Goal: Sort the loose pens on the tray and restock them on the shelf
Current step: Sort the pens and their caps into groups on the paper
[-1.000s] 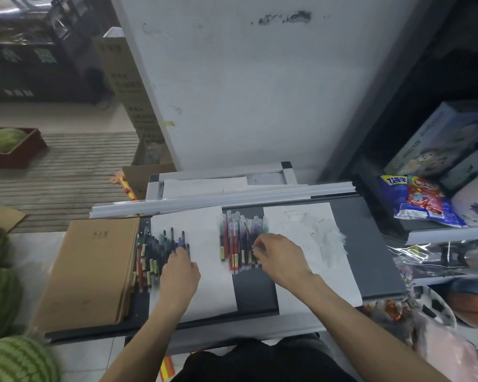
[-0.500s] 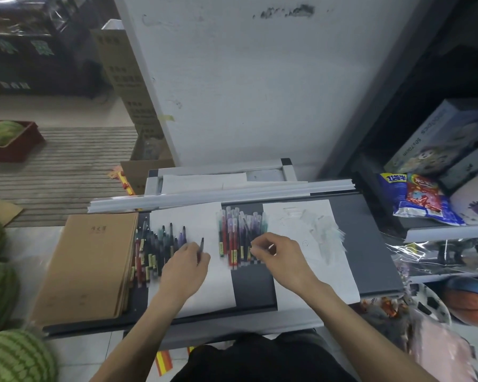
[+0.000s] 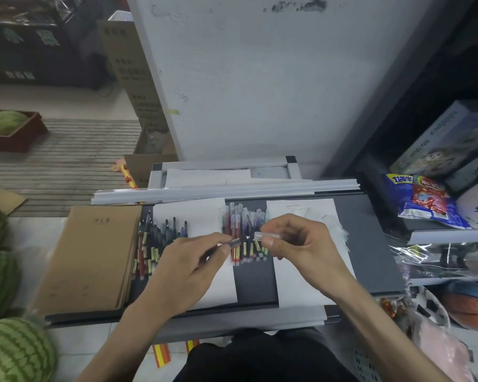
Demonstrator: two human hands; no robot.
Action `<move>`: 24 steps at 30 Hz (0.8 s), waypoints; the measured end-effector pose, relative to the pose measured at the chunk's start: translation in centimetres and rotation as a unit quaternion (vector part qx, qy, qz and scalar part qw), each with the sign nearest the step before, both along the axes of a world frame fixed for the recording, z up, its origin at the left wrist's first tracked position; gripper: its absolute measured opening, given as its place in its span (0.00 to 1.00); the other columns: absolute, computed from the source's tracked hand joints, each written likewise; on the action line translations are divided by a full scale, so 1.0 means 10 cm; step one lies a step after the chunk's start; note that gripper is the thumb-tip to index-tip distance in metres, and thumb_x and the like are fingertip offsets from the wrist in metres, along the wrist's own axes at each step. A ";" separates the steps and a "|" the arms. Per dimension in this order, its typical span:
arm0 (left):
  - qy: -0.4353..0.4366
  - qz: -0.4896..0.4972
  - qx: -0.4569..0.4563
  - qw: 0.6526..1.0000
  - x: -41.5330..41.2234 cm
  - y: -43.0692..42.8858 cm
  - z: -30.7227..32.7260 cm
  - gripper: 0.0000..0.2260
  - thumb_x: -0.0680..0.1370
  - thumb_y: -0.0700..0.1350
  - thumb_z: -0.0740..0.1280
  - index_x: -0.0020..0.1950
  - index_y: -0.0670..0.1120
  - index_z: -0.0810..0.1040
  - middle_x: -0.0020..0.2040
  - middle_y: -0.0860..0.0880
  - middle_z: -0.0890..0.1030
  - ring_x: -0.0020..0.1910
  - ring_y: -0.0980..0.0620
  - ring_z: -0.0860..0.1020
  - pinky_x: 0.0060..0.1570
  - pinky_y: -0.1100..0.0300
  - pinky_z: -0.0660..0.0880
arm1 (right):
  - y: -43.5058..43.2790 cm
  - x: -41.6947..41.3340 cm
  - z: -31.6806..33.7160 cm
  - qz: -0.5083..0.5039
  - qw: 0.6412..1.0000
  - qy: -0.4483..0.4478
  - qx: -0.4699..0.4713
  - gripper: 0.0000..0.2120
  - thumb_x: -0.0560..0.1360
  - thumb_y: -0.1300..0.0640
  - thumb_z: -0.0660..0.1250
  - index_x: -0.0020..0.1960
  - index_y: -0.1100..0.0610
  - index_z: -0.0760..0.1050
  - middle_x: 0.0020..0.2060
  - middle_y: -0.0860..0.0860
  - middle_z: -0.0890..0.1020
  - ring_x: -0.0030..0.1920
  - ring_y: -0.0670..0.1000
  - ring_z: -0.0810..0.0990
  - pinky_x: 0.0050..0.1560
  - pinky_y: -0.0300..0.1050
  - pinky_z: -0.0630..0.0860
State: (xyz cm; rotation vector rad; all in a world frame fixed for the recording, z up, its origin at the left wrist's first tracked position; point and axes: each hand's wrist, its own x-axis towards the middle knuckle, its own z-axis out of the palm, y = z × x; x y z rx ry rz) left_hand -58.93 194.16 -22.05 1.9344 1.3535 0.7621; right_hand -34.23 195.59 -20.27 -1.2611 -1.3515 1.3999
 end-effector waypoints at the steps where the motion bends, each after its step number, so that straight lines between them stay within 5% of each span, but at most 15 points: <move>1: 0.005 0.004 0.011 1.000 0.00 0.01 0.00 0.16 0.83 0.57 0.60 0.61 0.53 0.84 0.35 0.61 0.78 0.30 0.51 0.74 0.32 0.62 0.67 | 0.00 -0.01 0.02 0.004 1.000 -0.004 0.004 0.05 0.76 0.61 0.76 0.49 0.52 0.85 0.39 0.64 0.83 0.38 0.55 0.78 0.41 0.47 0.75; 5: 0.044 0.004 0.037 0.998 -0.02 0.03 0.03 0.16 0.83 0.57 0.61 0.62 0.54 0.84 0.41 0.72 0.78 0.35 0.57 0.78 0.39 0.67 0.69 | -0.01 -0.05 0.06 0.009 0.999 -0.035 0.010 0.05 0.75 0.58 0.78 0.47 0.49 0.86 0.38 0.61 0.85 0.39 0.56 0.80 0.43 0.52 0.76; 9: 0.081 -0.005 0.061 0.995 -0.02 0.05 0.04 0.17 0.83 0.58 0.59 0.63 0.55 0.84 0.50 0.67 0.83 0.42 0.61 0.80 0.45 0.62 0.78 | -0.03 -0.12 0.06 0.000 0.998 -0.064 0.012 0.03 0.74 0.56 0.78 0.46 0.49 0.86 0.38 0.57 0.86 0.42 0.61 0.83 0.46 0.55 0.79; 14: 0.088 0.010 0.070 0.994 -0.07 0.07 0.07 0.16 0.83 0.56 0.61 0.62 0.54 0.85 0.47 0.71 0.79 0.39 0.62 0.79 0.42 0.69 0.72 | -0.03 -0.11 0.09 -0.039 0.996 -0.083 0.017 0.03 0.74 0.55 0.78 0.47 0.50 0.86 0.36 0.52 0.85 0.39 0.57 0.82 0.45 0.53 0.80; 20: 0.082 -0.024 0.085 0.993 0.01 0.05 0.08 0.16 0.83 0.56 0.60 0.62 0.55 0.85 0.42 0.73 0.75 0.37 0.64 0.76 0.39 0.65 0.72 | -0.04 -0.19 0.06 -0.023 0.996 -0.083 0.013 0.04 0.75 0.60 0.78 0.47 0.51 0.86 0.35 0.55 0.85 0.36 0.53 0.81 0.40 0.44 0.78; 24: 0.093 -0.031 0.123 0.988 0.05 0.08 0.02 0.12 0.84 0.51 0.63 0.61 0.53 0.84 0.39 0.64 0.75 0.34 0.59 0.71 0.33 0.55 0.75 | -0.01 -0.23 0.04 -0.030 0.997 -0.068 0.001 0.08 0.74 0.67 0.76 0.44 0.55 0.86 0.32 0.51 0.85 0.31 0.47 0.80 0.37 0.37 0.76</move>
